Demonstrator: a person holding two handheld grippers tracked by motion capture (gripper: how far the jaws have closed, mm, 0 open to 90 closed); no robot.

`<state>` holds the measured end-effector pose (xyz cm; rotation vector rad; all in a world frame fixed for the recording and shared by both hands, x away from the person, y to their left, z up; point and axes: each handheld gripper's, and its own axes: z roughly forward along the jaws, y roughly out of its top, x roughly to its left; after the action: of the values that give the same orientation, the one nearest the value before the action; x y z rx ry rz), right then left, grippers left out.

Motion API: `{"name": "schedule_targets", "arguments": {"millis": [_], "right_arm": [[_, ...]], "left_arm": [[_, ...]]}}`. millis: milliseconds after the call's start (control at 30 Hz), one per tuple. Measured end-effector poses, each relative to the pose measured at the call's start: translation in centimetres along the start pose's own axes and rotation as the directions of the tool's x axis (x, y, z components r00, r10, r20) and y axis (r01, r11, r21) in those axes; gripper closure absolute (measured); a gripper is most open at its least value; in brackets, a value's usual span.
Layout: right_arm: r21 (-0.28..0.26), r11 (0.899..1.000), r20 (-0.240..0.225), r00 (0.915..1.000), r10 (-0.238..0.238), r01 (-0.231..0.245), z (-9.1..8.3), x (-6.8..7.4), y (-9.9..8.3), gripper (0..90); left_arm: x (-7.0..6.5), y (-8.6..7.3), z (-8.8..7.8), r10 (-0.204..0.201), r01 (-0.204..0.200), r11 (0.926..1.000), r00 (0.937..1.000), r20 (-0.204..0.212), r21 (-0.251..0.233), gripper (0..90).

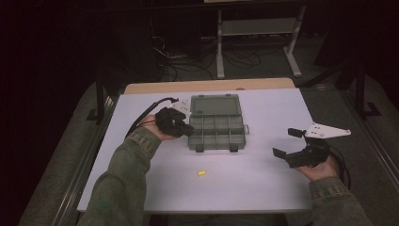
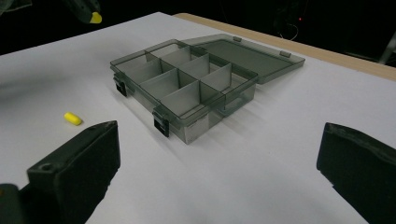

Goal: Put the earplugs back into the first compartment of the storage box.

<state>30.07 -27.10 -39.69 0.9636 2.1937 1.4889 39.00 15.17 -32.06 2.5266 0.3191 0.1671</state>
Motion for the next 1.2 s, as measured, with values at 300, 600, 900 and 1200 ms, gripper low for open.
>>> {"name": "schedule_targets", "arguments": {"millis": [300,600,900,1200], "right_arm": [[0.000,1.000,-0.004,1.0000,-0.004,0.004,0.1,0.0,0.0,0.0],[0.004,1.000,-0.003,1.0000,-0.009,0.009,0.2,0.0,0.0,0.0],[0.001,1.000,-0.002,1.0000,-0.009,0.009,0.3,-0.1,0.0,0.0],[-0.009,1.000,-0.003,1.0000,-0.005,0.005,0.1,-0.1,0.1,0.0]], "left_arm": [[1.7,1.1,-0.8,0.016,-0.017,0.9998,0.9982,-0.058,-0.015,81.7],[3.6,1.3,0.1,-0.006,0.003,0.9996,0.9957,-0.092,-0.029,82.2],[5.3,0.6,1.8,-0.027,0.026,0.9996,0.9949,-0.097,-0.015,82.3],[6.3,0.4,3.4,-0.032,0.030,0.9994,0.9956,-0.088,-0.020,82.2]]}}
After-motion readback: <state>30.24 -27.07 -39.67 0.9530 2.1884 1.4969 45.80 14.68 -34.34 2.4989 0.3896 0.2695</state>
